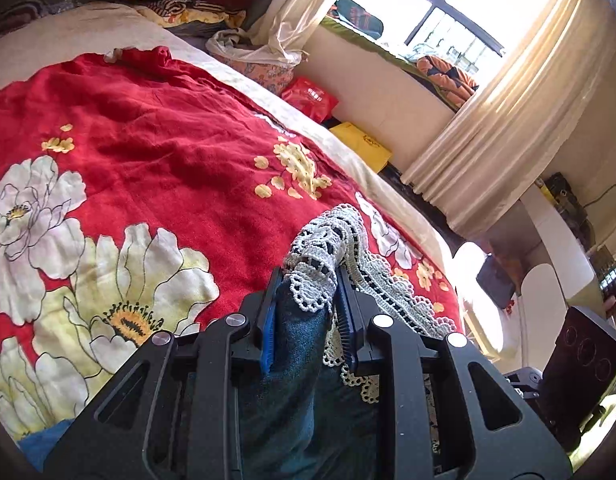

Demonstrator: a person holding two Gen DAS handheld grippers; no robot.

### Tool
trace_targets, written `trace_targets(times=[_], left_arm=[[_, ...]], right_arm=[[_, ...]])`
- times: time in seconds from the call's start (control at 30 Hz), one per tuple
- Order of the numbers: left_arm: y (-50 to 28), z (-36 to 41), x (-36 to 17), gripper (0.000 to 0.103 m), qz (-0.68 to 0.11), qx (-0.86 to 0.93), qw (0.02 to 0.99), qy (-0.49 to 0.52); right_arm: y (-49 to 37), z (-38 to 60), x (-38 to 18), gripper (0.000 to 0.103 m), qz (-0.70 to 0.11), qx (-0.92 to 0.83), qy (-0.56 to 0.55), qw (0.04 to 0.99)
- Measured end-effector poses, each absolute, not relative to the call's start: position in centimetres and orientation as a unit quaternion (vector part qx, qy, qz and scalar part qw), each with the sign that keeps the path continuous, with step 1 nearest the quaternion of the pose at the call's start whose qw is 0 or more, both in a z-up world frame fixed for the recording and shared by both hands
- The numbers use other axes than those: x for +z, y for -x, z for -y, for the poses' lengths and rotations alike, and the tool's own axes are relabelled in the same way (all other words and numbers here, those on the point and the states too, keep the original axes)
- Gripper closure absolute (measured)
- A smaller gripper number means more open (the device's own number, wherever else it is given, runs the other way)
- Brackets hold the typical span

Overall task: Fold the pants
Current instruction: 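Lift the lace hem with both tools and fold it over the pants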

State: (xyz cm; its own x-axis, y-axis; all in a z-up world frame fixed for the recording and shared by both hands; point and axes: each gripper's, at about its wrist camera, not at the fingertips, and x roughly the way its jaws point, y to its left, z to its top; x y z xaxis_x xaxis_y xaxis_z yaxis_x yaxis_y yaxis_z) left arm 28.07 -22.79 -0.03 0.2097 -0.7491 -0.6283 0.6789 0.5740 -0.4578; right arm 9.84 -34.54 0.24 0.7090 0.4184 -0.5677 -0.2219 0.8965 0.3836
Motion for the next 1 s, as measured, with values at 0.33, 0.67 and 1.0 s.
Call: trace_targets(times=[0.33, 0.67, 1.0], left_arm=[[-26.5, 11.1, 1.5, 0.083, -0.400, -0.418, 0.809, 0.104], [-23.4, -1.6, -0.9, 0.042, -0.428, -0.266, 0.834, 0.224], [-22.8, -2.6, -3.2, 0.035, -0.458, -0.248, 0.819, 0.241]], right_arm=[[-10.3, 24.4, 2.5, 0.087, -0.340, 0.264, -0.051, 0.901], [-9.7, 12.7, -3.9, 0.075, -0.410, 0.295, 0.101, 0.857], [-10.2, 16.7, -0.9, 0.042, -0.406, 0.327, -0.003, 0.854]])
